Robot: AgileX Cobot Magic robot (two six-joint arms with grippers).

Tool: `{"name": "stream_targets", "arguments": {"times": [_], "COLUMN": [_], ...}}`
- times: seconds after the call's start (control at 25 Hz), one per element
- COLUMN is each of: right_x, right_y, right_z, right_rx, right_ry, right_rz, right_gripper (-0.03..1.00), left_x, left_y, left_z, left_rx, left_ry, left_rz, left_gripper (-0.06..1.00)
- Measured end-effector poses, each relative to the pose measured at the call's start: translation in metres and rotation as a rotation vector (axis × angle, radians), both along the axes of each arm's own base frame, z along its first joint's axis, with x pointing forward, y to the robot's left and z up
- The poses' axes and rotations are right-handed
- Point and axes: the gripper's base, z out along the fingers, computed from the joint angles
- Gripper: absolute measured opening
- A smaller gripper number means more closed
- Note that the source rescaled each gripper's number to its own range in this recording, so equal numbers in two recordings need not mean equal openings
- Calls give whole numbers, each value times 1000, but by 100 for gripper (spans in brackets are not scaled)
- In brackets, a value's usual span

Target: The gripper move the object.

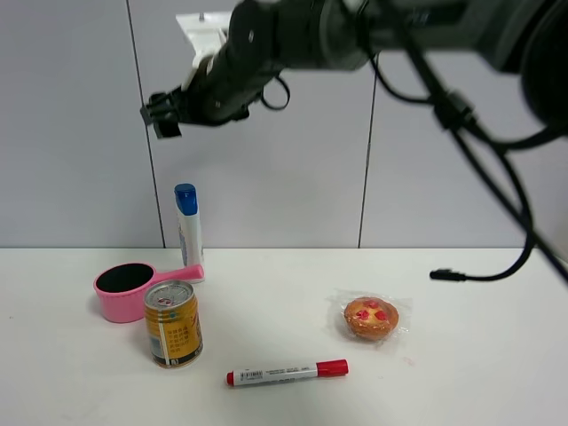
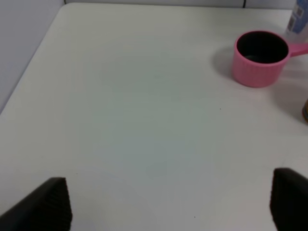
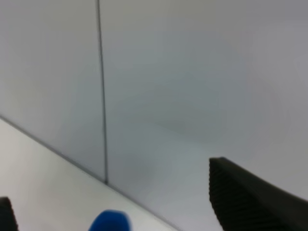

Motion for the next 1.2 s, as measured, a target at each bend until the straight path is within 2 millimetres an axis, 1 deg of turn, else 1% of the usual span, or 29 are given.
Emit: {"name": "stream_targets", "arguments": {"times": [0.12,0.24,0.32,0.4,0.48,0.56,0.68,0.84,0.92,1.04,1.16,1.2], "right_x": [-26,-52,-67,-82,-93,-102,-114,-120,-116,-107,-103,-106], "right_y": [-21,-42,-56,-69,-80,-91,-108,-120,-121,-123,-125,-126], "right_z": [64,116,143,164,177,186,194,191,178,147,116,107], "right_rx": [-24,-18,-5,-16,-54,-90,-143,-230,-264,-278,-241,-221], "right_ry": [-59,-107,-135,-165,-174,-162,-117,-48,5,75,73,62], "right_rz": [36,63,66,58,45,21,-16,-64,-87,-111,-110,-102], "right_gripper": [76,76,76,76,76,76,76,76,76,76,76,76], "left_x": [0,0,0,0,0,0,0,0,0,0,0,0], "left_y": [0,0,0,0,0,0,0,0,0,0,0,0], "left_z": [0,0,0,0,0,0,0,0,0,0,0,0], "left_rx": [0,0,0,0,0,0,0,0,0,0,0,0], "left_ry": [0,0,0,0,0,0,0,0,0,0,0,0], "left_rz": [0,0,0,0,0,0,0,0,0,0,0,0], "left_gripper": [100,100,100,100,100,100,100,100,100,100,100,100]}}
